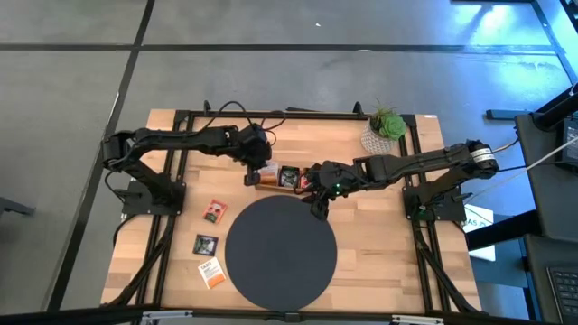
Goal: Pick & Place Tea
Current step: Put the white tea bag into the left of the wooden organizer
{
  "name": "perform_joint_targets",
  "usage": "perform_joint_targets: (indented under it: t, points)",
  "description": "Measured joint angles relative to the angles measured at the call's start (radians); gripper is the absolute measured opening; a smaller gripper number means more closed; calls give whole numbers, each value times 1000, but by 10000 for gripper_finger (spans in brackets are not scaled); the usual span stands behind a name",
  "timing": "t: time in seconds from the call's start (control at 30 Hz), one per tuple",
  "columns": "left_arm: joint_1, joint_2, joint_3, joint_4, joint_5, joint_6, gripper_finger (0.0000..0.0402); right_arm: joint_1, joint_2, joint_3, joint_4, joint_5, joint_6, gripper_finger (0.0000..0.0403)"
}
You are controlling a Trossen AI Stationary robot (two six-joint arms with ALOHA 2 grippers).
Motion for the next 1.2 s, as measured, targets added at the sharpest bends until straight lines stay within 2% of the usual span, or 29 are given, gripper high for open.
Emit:
perform_joint_targets:
  t: [0.4, 0.57, 0.73, 0.9, 1.0, 1.1, 1.2]
  points:
    - [-50, 0, 0, 7, -2, 76, 27, 0, 0, 0, 0, 15, 0, 171]
    - [-52, 0, 0, 5, -9, 52, 55, 0, 0, 0, 0, 16, 0, 171]
    - [-50, -9, 2, -15, -70, 24, 86, 0, 0, 0, 0, 16, 0, 171]
    - [-98, -110, 55, -115, -47, -91, 97, 0, 0, 0, 16, 16, 0, 171]
    - [-165, -198, 72, -200, -41, -235, 96, 0, 0, 0, 32, 17, -1, 171]
    - [-267, -296, 59, -267, -38, -445, 93, 0, 0, 0, 61, 17, -2, 171]
    - [-443, -356, 21, -288, -82, -665, 93, 0, 6, 0, 129, 18, -28, 171]
